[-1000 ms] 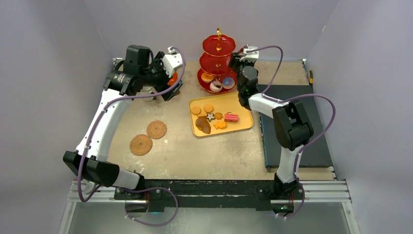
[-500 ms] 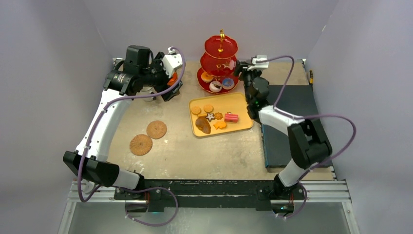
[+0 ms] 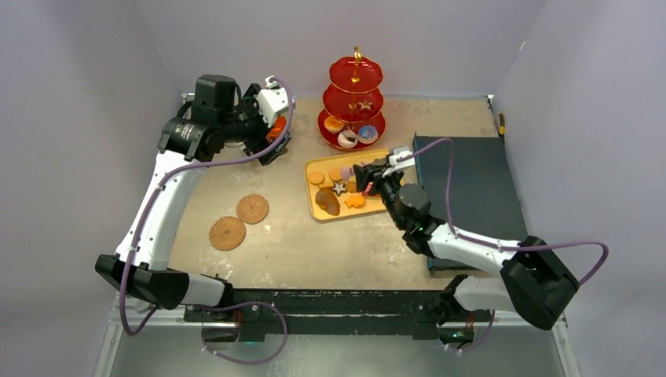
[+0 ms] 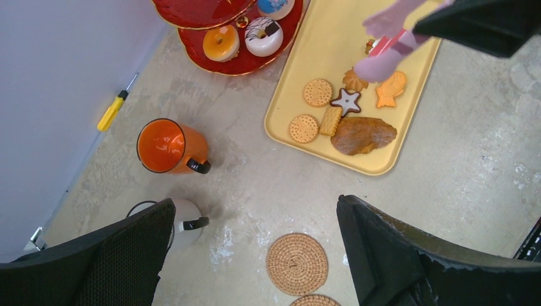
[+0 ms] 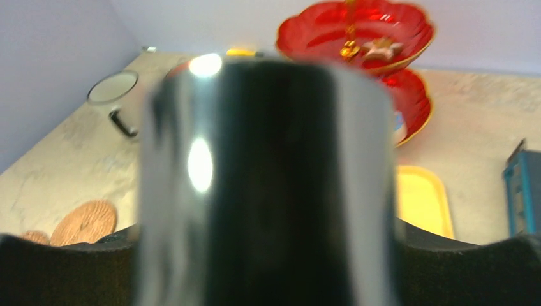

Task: Serve the afternoon tea

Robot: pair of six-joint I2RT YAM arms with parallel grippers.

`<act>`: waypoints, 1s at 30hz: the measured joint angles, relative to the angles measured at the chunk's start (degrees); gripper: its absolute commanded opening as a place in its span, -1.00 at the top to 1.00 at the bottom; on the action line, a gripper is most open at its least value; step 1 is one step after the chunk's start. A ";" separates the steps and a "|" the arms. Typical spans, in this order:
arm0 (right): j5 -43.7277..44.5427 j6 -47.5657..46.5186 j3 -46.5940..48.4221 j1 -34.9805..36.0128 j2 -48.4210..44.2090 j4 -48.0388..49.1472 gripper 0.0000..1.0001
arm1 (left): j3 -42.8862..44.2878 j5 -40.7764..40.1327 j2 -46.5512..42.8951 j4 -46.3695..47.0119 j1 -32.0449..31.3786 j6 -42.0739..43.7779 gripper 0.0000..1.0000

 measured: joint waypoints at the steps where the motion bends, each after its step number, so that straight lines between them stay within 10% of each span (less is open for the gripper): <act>1: 0.02 0.44 -0.92 1.05 -0.59 -0.79 -0.28 | 0.00 0.02 -0.13 0.00 0.00 0.00 -0.96; 30: 5.66 1.68 -0.35 1.79 13.68 0.28 -0.19 | 0.00 0.20 -0.22 -0.02 0.00 0.02 -0.96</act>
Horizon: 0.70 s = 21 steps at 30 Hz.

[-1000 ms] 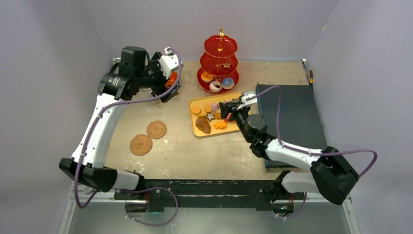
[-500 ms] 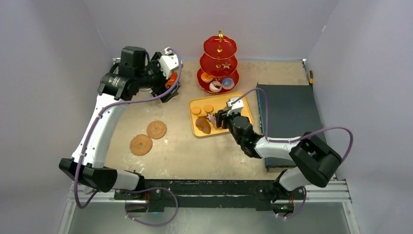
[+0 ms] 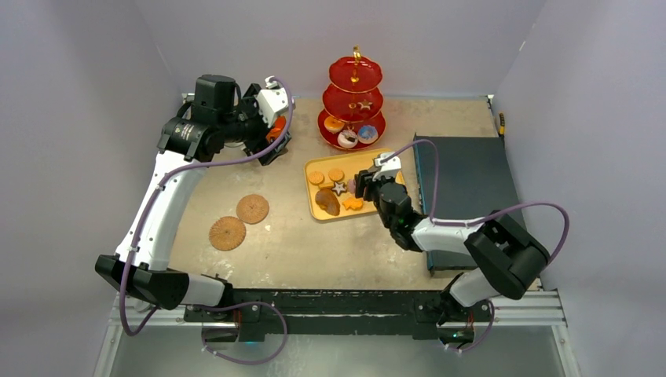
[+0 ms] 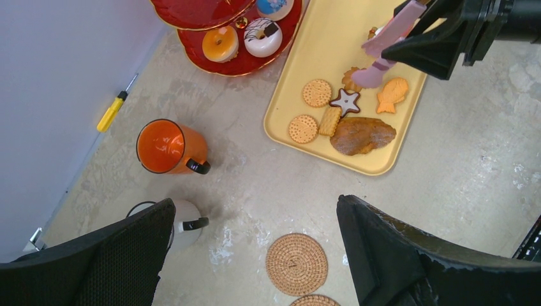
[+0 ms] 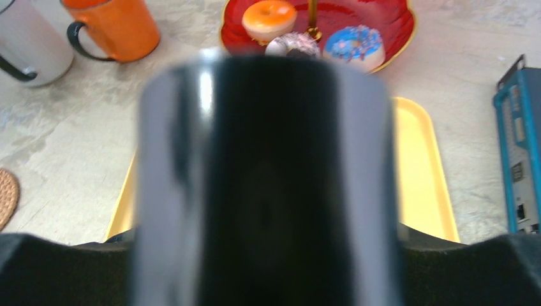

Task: Serve the afternoon tea

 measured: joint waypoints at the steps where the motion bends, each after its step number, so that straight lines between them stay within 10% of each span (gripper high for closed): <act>1: 0.13 -0.11 -0.09 -0.59 -0.50 -0.04 -0.19 | 0.00 0.00 0.00 0.00 0.00 0.00 -0.96; 21: -3.89 0.33 -5.73 -0.17 -7.82 -0.96 -0.27 | 0.00 0.22 0.00 -0.20 0.00 0.00 -0.96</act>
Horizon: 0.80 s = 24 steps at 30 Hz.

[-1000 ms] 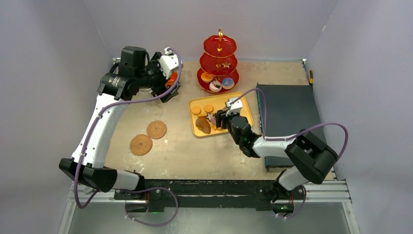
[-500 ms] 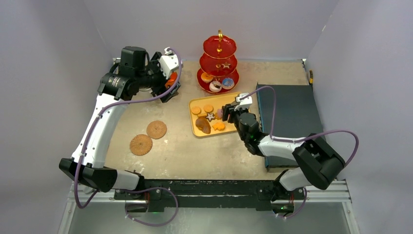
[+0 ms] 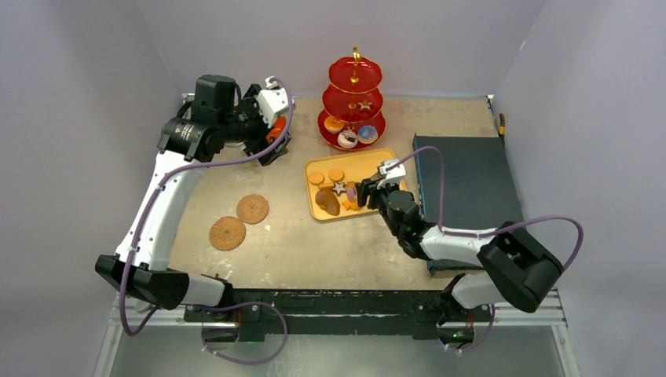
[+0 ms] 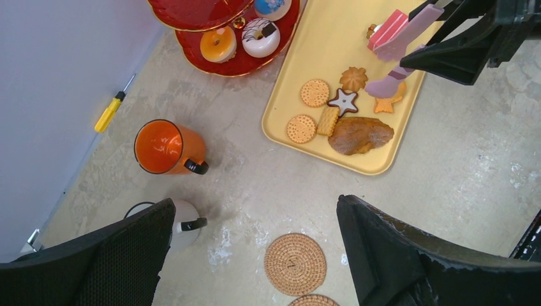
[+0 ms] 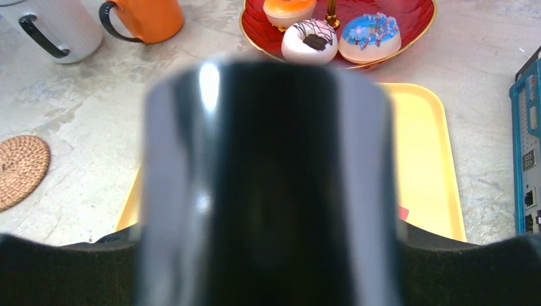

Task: Serve the afternoon tea

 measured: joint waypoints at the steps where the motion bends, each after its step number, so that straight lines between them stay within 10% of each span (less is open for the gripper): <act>1: 0.20 0.02 0.33 0.00 0.76 0.04 -0.27 | 0.00 0.04 0.00 0.00 0.00 0.00 -0.96; 24: 3.23 -0.61 7.10 -1.75 12.46 3.69 -0.17 | 0.00 0.07 -0.02 -0.48 -0.02 0.13 -0.95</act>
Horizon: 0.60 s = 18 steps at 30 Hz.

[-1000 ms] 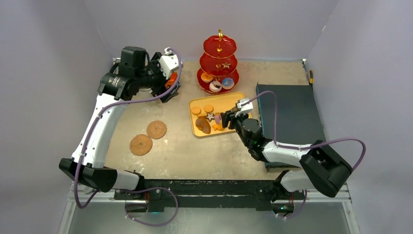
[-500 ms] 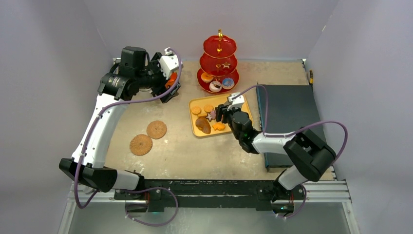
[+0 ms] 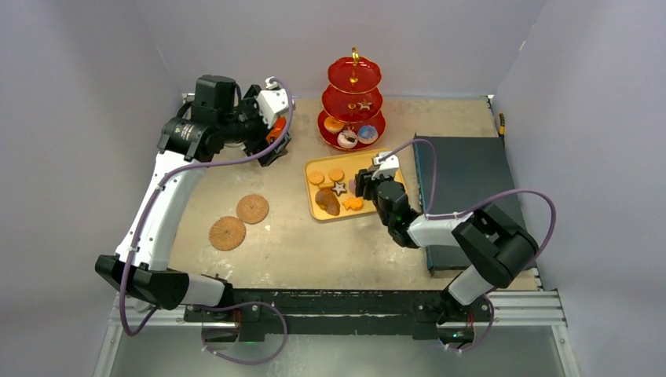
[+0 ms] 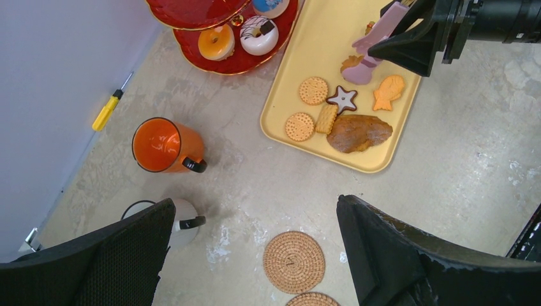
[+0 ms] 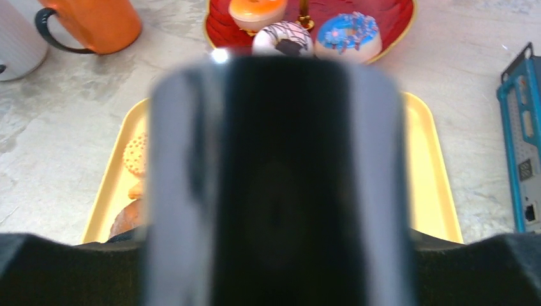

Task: Serve the afternoon tea

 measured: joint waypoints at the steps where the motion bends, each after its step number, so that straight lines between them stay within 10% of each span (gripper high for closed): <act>1: 0.07 0.02 -0.52 -0.48 -0.13 -0.04 -0.17 | 0.00 0.00 0.00 0.00 0.02 0.00 -0.95; 18: 0.94 -0.46 -1.22 -2.56 -0.48 1.33 0.15 | 0.00 0.00 0.00 -0.22 0.02 0.04 -0.95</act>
